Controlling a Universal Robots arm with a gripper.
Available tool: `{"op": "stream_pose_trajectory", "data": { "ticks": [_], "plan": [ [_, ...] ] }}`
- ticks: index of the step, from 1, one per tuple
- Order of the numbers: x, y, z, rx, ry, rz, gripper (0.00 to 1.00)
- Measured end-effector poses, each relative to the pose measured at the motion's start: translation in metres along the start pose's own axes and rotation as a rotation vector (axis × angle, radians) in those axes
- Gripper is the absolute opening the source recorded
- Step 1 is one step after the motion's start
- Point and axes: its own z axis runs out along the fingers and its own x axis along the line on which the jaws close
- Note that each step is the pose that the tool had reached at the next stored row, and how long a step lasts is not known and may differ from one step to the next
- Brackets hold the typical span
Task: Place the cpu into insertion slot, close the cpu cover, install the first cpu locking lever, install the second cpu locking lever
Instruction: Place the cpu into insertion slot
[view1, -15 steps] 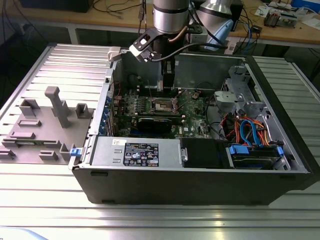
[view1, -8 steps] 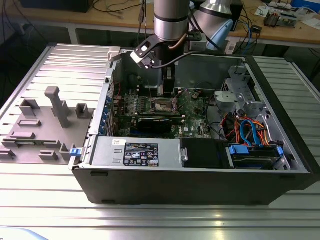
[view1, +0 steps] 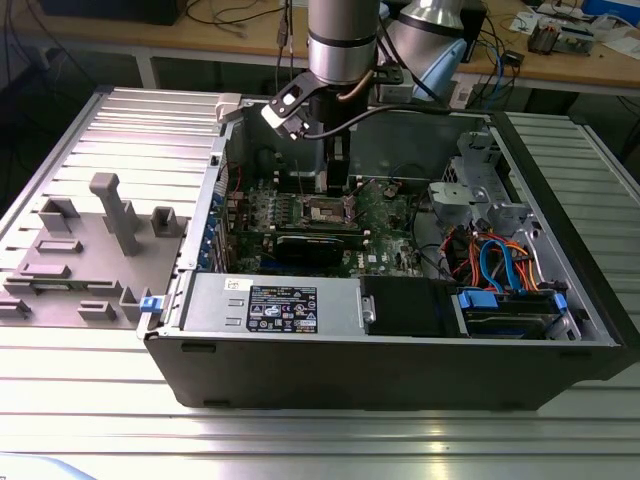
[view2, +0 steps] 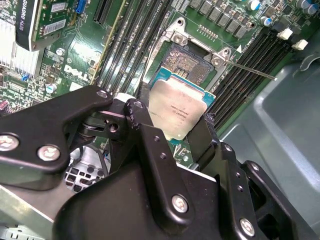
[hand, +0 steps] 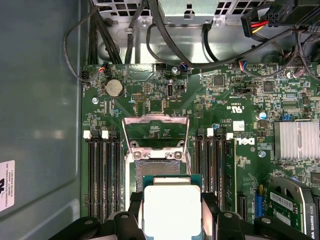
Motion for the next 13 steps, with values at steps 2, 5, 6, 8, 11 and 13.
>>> {"op": "stream_pose_trajectory", "data": {
  "ticks": [2, 5, 6, 8, 11, 13],
  "plan": [
    [0.0000, 0.0000, 0.0001, 0.0000, 0.0000, 0.000, 0.54],
    [0.0000, 0.0000, 0.0001, 0.0000, 0.0000, 0.000, 0.54],
    [0.0000, 0.0000, 0.0001, 0.0000, 0.0000, 0.000, 0.54],
    [0.0000, 0.0000, 0.0005, -0.0001, 0.0001, 0.000, 0.54],
    [0.0000, -0.0003, 0.0054, -0.0001, -0.0002, 0.000, 0.54],
    [-0.0001, -0.0004, 0.0090, -0.0001, -0.0002, 0.000, 0.54]
  ]
}}
